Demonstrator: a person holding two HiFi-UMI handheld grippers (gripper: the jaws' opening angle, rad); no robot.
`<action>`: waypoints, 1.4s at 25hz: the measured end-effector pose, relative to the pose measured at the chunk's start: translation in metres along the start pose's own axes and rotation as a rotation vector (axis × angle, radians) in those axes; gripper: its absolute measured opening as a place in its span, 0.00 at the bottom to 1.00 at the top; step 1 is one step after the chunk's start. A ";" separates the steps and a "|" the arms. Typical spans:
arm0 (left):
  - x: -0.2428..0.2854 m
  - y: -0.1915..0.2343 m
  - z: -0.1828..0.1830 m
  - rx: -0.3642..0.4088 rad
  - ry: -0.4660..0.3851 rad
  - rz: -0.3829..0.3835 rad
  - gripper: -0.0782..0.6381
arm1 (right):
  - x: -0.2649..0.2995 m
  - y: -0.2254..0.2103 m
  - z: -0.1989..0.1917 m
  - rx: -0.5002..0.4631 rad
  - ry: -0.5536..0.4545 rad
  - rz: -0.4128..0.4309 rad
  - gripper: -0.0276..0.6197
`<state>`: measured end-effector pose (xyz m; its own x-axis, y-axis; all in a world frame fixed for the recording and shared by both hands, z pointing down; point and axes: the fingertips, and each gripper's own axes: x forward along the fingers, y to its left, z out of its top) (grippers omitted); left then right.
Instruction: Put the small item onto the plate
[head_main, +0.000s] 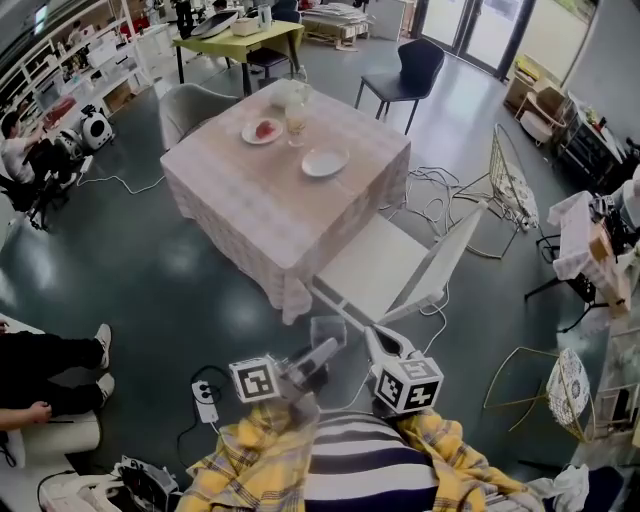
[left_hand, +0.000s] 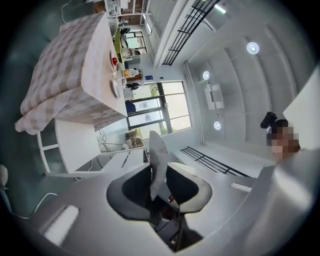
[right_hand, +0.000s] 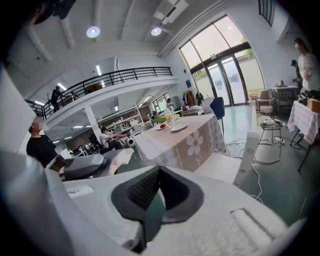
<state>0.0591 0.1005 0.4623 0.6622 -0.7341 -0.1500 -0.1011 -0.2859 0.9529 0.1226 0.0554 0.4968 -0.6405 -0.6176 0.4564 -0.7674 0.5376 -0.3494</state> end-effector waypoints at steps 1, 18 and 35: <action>0.002 0.004 0.007 -0.002 0.012 0.001 0.22 | 0.008 0.001 0.003 0.004 -0.001 -0.008 0.05; 0.003 0.025 0.116 0.064 0.102 -0.031 0.22 | 0.095 0.025 0.072 -0.024 -0.072 -0.099 0.05; 0.060 0.067 0.214 0.122 0.000 0.060 0.22 | 0.199 0.003 0.126 -0.037 -0.025 -0.008 0.05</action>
<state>-0.0667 -0.0947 0.4611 0.6522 -0.7522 -0.0938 -0.2302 -0.3144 0.9209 -0.0109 -0.1380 0.4836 -0.6350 -0.6363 0.4380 -0.7714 0.5530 -0.3149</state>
